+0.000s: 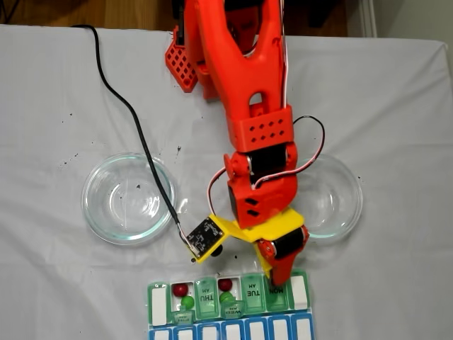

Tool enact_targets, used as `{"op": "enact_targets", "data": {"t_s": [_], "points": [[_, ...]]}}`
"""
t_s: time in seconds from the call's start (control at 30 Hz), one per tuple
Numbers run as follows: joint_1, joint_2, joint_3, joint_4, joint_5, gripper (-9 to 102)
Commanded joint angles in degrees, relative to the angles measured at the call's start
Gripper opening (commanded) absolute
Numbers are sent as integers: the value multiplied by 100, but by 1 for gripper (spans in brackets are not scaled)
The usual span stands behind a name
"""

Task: Sort medicines into box.

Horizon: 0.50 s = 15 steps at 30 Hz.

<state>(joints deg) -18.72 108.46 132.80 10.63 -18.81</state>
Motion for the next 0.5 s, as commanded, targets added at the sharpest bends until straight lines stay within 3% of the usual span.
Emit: {"op": "enact_targets", "data": {"t_s": [0.0, 0.27, 0.47], "points": [[53, 483, -70, -53, 167, 0], [967, 2619, -501, 264, 914, 0], [1608, 2426, -861, -97, 1573, 0]]}}
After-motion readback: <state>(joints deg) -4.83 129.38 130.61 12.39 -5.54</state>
